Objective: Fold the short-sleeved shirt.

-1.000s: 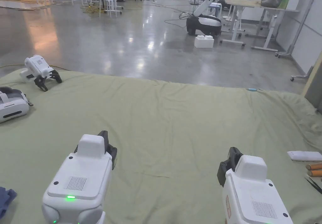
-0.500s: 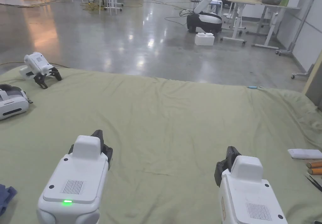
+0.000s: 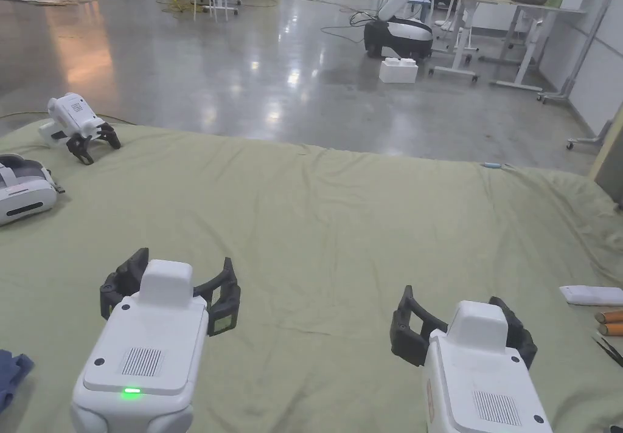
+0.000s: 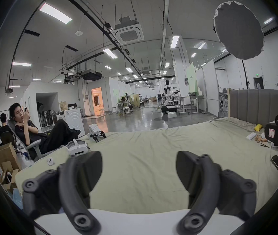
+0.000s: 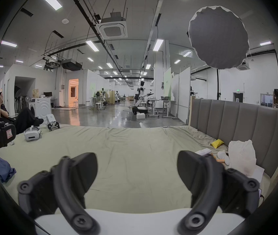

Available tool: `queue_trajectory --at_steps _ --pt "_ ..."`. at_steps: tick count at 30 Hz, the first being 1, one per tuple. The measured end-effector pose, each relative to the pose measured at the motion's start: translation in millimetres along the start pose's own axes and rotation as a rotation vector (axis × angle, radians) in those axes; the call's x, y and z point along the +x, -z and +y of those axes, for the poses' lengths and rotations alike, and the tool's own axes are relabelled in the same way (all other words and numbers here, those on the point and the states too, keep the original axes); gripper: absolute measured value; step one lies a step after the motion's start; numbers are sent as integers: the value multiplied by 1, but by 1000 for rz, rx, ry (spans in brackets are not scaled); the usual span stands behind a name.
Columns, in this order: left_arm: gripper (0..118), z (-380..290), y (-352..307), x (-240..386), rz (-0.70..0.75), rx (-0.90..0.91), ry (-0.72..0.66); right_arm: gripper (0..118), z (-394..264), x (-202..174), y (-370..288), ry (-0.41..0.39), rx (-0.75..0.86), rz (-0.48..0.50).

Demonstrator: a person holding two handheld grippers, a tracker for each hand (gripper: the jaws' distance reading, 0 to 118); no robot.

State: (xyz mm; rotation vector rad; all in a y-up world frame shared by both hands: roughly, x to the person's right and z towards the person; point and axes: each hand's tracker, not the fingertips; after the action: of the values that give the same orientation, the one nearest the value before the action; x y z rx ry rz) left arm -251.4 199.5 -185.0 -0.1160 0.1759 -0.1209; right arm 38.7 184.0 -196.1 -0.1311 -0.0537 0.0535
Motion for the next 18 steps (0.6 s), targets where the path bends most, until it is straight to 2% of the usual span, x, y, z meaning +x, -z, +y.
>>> queue_trajectory --at_steps 6,10,14,18 --pt "101 -2 -2 -14 -14 42 -39 101 0 3 2 -4 3 6" --pt "106 -2 0 -23 -16 48 -76 108 3 7 4 23 8 2" --pt "106 -3 -1 -29 -34 64 -110 109 5 12 6 51 25 57" --pt "106 -5 0 -31 -43 52 -134 109 6 6 10 28 9 1"
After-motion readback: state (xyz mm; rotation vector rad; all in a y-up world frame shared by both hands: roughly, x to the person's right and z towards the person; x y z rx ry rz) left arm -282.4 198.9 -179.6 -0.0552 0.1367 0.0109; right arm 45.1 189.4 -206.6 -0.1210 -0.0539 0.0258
